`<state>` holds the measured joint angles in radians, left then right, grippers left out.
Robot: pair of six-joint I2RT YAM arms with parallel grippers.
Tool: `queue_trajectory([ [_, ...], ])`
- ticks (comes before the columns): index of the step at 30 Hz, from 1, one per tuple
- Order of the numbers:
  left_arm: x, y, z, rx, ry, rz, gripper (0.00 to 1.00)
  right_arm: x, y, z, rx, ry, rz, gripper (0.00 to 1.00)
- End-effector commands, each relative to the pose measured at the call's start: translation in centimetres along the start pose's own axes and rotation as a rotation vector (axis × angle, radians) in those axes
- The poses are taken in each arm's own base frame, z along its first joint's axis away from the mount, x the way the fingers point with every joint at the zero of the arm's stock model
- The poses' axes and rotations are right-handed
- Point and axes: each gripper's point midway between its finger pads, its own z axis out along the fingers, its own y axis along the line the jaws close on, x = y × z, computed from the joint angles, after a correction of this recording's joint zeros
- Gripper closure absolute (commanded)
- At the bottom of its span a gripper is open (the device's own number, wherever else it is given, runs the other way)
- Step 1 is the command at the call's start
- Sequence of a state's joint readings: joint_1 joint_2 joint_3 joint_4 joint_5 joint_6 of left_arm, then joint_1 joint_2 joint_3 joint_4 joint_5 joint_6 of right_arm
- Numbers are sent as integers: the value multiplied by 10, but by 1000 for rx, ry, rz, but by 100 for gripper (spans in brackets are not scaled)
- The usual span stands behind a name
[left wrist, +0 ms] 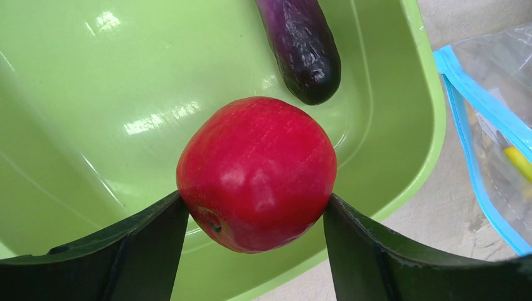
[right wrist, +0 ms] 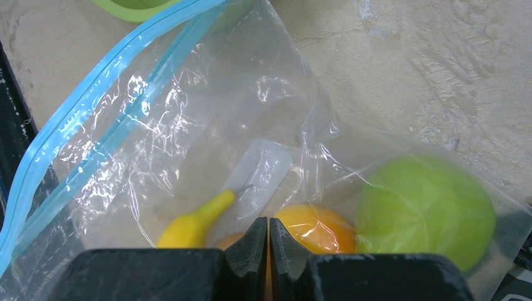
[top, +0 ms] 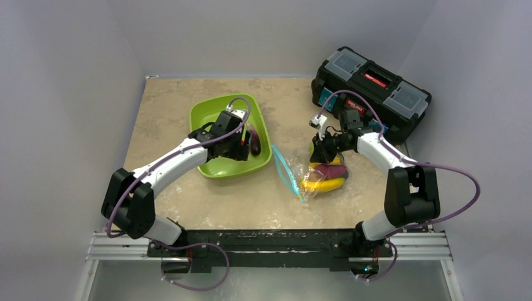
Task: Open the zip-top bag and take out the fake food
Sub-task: Place the fake fruit in the bin.
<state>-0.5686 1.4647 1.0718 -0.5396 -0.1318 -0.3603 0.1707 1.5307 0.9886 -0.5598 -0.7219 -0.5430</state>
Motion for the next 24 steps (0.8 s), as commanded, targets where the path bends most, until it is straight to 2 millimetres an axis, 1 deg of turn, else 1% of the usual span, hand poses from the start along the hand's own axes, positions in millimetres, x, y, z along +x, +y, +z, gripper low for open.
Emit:
queue_trajectory([
  [1,-22,-6,-1,27,-44,-54,67,-5,4,-5,-3,-27,-26,94],
  [5,-20,-6,3,33,-30,-67,58,-5,4,-5,-2,-27,-26,94],
  [15,-15,-6,7,45,-1,-88,46,-5,3,-6,-2,-26,-26,94],
  [21,-14,-9,5,63,2,-94,27,-5,3,-6,-3,-26,-28,93],
  [22,-14,-9,4,66,1,-95,21,-5,4,-6,-4,-27,-28,93],
  [23,-14,-9,4,70,-2,-95,19,-6,4,-7,-4,-27,-28,93],
  [24,-14,-9,3,71,-3,-97,14,-5,4,-7,-5,-26,-28,93],
])
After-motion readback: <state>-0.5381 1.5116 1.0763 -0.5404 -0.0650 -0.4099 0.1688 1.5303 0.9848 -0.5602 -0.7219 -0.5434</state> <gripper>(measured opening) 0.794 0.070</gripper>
